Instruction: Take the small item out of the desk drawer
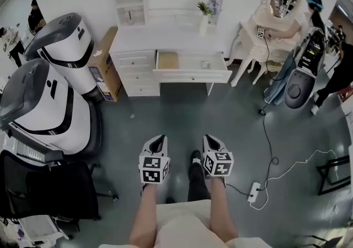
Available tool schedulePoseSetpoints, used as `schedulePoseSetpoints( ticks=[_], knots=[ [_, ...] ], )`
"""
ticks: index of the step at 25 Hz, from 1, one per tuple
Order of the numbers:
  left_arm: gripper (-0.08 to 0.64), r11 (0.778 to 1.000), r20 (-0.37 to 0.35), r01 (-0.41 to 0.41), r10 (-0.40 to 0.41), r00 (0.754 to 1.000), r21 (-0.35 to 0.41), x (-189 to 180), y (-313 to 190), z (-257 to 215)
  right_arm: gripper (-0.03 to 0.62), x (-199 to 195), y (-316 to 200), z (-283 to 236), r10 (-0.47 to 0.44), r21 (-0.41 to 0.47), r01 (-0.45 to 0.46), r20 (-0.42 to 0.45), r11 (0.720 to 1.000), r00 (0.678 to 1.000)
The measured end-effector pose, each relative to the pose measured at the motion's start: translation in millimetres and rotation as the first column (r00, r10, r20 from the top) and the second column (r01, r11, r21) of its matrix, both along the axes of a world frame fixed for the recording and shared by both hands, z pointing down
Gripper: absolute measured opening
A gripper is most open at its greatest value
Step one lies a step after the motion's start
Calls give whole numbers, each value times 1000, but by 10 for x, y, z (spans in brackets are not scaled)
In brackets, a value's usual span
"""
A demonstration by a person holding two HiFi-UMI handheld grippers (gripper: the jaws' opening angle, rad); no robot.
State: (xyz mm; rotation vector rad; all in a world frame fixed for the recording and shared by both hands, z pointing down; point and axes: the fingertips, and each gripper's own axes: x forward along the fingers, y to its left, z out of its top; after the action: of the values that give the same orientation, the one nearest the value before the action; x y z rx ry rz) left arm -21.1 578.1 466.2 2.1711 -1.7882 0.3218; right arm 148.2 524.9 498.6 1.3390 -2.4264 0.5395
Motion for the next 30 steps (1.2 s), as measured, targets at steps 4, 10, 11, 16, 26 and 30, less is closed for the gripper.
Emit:
schedulePoseSetpoints(
  ticks=[4, 10, 11, 16, 26, 30],
  knots=[
    [17, 999, 33, 50, -50, 998, -5, -238, -736, -17, 25, -96, -867, -5, -15, -1, 15, 32, 1000, 999],
    [17, 999, 25, 50, -50, 998, -1, -121, -1938, -250, 25, -26, -2011, -192, -83, -9, 83, 62, 996, 995],
    [17, 999, 23, 48, -48, 999, -6, -83, -2138, -242, 25, -22, -2187, -220, -106, -5, 106, 67, 994, 992],
    [17, 998, 22, 52, -51, 998, -32, 227, -2907, -151, 25, 210, -2905, -203, -154, -18, 155, 59, 988, 986],
    [17, 998, 8, 48, -48, 999, -41, 508, -3780, -148, 25, 461, -3732, -63, -160, -53, 164, 71, 985, 985],
    [17, 999, -10, 40, -40, 999, -28, 528, -4181, -136, 25, 441, -4095, -49, -169, -42, 171, 49, 984, 984]
  ],
)
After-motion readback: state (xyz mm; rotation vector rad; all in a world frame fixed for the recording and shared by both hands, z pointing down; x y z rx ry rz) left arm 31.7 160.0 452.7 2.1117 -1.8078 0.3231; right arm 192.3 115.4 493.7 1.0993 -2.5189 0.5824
